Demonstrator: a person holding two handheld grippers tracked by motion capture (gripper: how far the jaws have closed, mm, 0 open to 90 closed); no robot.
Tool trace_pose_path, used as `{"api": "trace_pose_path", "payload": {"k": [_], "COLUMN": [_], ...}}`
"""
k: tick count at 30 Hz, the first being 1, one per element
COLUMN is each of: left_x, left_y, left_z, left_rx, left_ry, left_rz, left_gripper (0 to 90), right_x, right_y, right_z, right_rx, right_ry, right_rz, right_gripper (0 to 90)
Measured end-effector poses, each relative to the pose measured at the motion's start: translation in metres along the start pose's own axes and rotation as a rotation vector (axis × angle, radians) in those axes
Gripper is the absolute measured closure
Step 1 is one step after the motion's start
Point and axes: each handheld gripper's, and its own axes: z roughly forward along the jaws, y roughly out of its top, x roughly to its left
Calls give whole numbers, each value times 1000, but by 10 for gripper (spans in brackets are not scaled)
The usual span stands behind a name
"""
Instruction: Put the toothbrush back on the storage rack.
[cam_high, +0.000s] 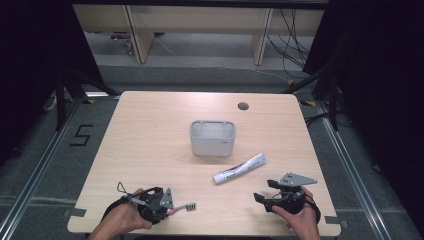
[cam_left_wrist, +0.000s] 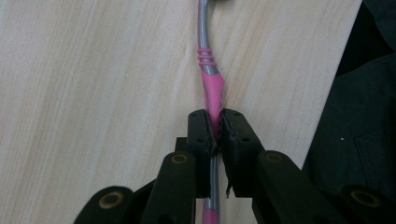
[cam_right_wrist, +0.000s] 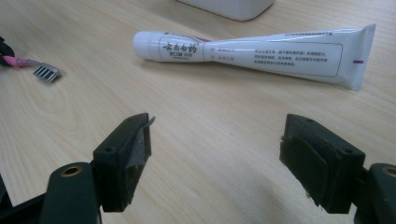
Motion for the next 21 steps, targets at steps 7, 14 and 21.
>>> {"api": "trace_pose_path", "payload": {"k": [7,14,21], "left_x": [-3,-3,-2], "left_y": [9,15,18], "left_z": [1,1,2], "left_rx": [64,112,129], "left_ry": [13,13,10], "left_rz": [0,8,20], "left_gripper": [813,817,824], "right_x": [0,1,0], "right_y": [0,0,1], "right_z": [0,-1,-2], "right_rx": [-2,-8,-26], "right_ry": [4,-5,2], "right_rz": [-2,10,10], "right_gripper": [252,264,268]}}
